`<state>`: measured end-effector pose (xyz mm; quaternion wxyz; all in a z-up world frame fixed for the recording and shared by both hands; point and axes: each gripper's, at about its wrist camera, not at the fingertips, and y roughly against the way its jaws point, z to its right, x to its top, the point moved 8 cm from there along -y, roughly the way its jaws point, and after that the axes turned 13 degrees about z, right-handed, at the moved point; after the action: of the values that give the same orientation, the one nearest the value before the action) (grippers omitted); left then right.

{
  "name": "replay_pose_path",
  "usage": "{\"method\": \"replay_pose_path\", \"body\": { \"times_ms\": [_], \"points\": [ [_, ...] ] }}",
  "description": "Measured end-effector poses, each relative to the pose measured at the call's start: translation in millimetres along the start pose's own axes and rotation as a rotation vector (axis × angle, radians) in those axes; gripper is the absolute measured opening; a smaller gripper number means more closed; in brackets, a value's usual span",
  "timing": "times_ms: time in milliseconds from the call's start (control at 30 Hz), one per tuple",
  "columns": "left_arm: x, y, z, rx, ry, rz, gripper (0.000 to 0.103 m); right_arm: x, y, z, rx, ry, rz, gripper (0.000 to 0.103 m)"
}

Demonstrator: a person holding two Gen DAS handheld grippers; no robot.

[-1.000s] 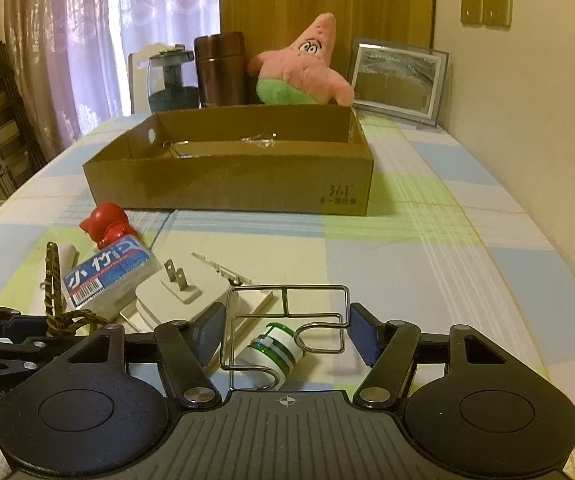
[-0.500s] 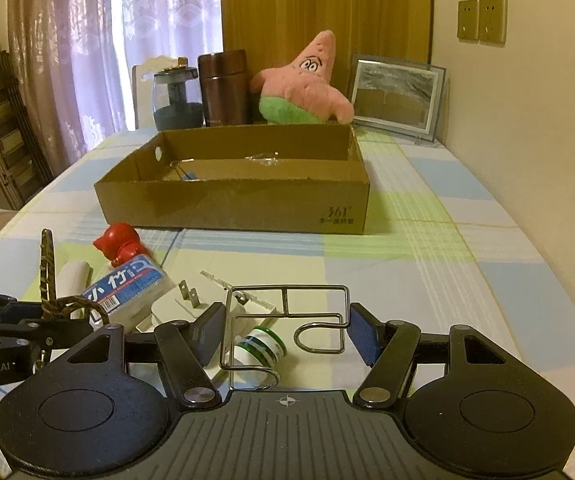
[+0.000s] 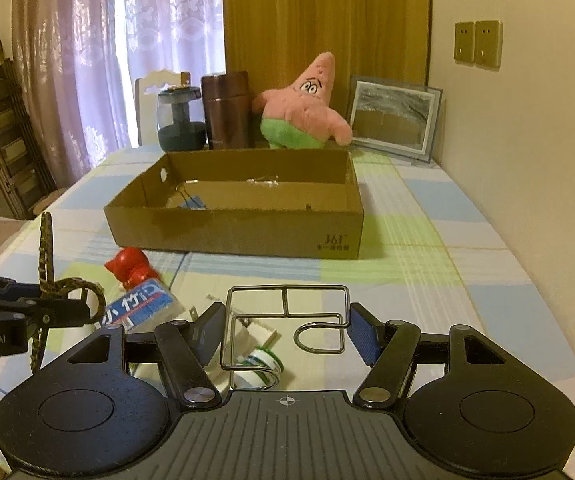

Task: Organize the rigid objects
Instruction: 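Carry the spiral with the left tool while the right tool carries the rack into the box, releasing both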

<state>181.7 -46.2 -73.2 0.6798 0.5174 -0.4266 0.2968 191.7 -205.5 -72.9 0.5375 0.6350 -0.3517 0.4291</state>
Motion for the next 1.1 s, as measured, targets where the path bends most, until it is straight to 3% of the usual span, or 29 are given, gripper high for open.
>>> {"method": "replay_pose_path", "body": {
  "times_ms": [367,733,1100],
  "points": [
    [52.0,-11.4,-15.7,0.007,-0.022,0.062,0.022,48.5,-19.4,-4.4,0.054,0.001,0.035,0.063],
    [105.9,-63.0,-55.9,0.037,-0.054,0.09,0.022,90.1,-84.9,-2.4,0.082,0.008,0.037,0.063],
    [113.4,-132.1,-102.2,0.087,-0.071,0.043,0.022,91.9,-162.1,-2.0,0.08,0.001,-0.004,0.063]
  ]
}}
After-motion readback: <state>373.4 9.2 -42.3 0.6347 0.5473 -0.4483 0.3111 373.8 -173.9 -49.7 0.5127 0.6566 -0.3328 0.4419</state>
